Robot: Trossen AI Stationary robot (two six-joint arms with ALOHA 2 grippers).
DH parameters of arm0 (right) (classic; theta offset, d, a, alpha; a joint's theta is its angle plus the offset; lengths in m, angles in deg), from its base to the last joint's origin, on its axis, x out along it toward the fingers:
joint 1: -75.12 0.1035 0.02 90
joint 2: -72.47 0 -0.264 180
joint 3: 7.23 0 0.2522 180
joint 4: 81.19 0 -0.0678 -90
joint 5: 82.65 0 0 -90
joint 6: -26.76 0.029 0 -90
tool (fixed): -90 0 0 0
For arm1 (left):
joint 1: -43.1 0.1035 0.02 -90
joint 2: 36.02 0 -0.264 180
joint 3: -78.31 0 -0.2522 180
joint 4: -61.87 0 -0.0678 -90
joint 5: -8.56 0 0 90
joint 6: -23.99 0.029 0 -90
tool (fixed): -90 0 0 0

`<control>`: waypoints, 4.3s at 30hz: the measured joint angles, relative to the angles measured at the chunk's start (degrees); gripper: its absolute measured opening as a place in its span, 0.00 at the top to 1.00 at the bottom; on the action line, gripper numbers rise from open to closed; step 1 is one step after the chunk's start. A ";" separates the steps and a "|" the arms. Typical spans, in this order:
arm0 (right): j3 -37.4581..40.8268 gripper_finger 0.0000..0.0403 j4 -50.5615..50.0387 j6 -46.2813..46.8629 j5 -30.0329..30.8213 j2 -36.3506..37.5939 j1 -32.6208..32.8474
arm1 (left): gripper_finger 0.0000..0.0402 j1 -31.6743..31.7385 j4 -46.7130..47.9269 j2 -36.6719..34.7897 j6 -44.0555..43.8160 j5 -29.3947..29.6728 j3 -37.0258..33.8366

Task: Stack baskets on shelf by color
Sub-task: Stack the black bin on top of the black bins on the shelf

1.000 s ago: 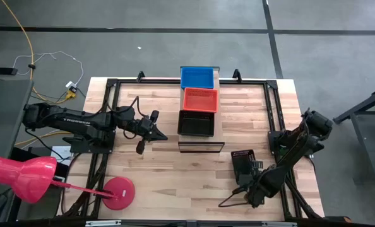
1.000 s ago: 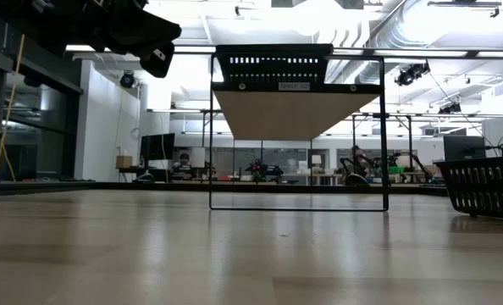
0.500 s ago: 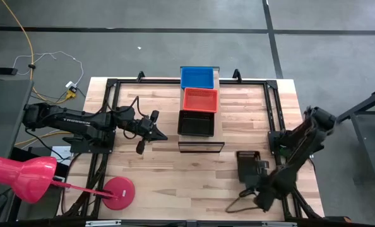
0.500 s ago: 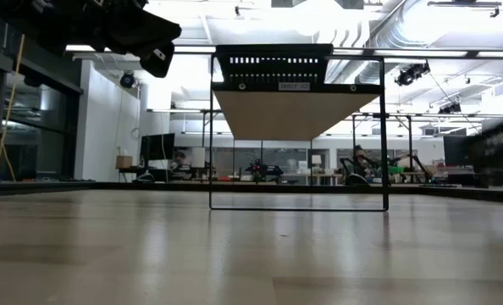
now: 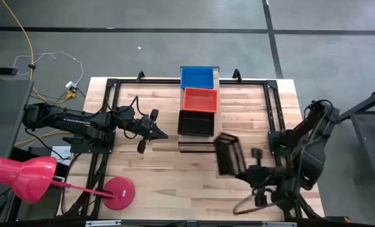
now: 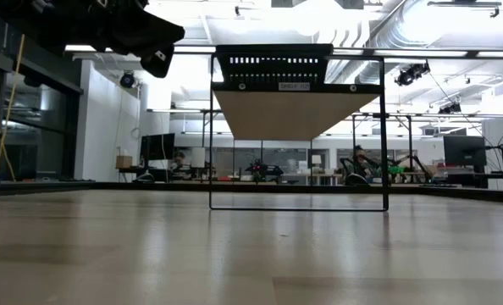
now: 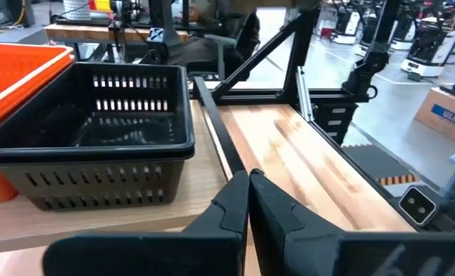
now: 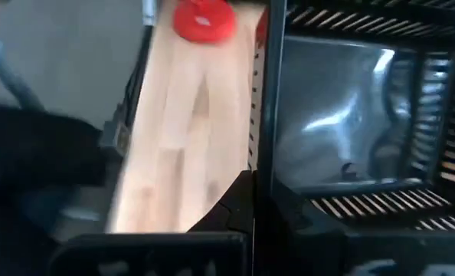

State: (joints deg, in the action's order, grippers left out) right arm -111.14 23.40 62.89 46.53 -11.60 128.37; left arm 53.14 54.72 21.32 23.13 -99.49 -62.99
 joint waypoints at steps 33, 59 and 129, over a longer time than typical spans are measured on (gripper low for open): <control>-9.87 1.00 -4.13 -115.44 -33.43 -1.64 -51.93 | 1.00 -3.46 2.21 -10.73 3.02 -17.59 -0.03; -10.18 1.00 -8.15 -134.98 -43.72 -11.23 -64.10 | 1.00 -6.02 1.15 -10.86 -5.00 -15.84 -0.03; -10.18 0.79 -12.19 -123.45 -55.58 -10.80 -64.55 | 1.00 -6.00 0.94 -10.86 -7.98 -12.39 0.01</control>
State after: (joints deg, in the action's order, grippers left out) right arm -121.32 11.21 -60.56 -9.05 -22.40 63.82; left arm 47.13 55.66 10.46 15.15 -111.88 -62.98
